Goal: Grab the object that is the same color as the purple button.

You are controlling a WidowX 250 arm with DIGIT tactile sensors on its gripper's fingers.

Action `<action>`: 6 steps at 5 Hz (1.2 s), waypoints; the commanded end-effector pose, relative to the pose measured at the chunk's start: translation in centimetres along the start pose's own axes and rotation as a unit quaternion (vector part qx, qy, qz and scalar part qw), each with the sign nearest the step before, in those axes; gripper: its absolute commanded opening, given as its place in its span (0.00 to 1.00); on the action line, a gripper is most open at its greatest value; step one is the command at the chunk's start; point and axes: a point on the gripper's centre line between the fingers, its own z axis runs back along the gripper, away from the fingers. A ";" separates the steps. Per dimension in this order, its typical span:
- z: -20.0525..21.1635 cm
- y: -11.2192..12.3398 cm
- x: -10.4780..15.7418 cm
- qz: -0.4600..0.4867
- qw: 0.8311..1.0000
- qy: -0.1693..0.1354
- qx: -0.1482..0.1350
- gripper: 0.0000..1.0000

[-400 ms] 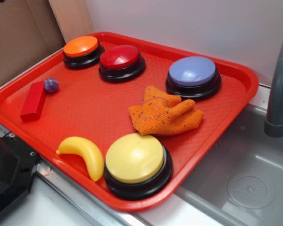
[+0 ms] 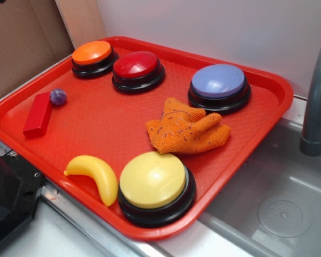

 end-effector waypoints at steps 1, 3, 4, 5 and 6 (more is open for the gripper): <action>-3.1 2.3 2.7 -0.063 0.998 -0.016 0.022 1.00; -8.3 6.5 5.9 -0.223 0.973 -0.019 0.047 1.00; -10.1 8.3 6.6 -0.264 0.963 -0.028 0.046 1.00; -11.8 9.9 7.0 -0.283 0.957 -0.044 0.039 1.00; -13.9 11.3 7.3 -0.321 0.946 -0.046 0.018 1.00</action>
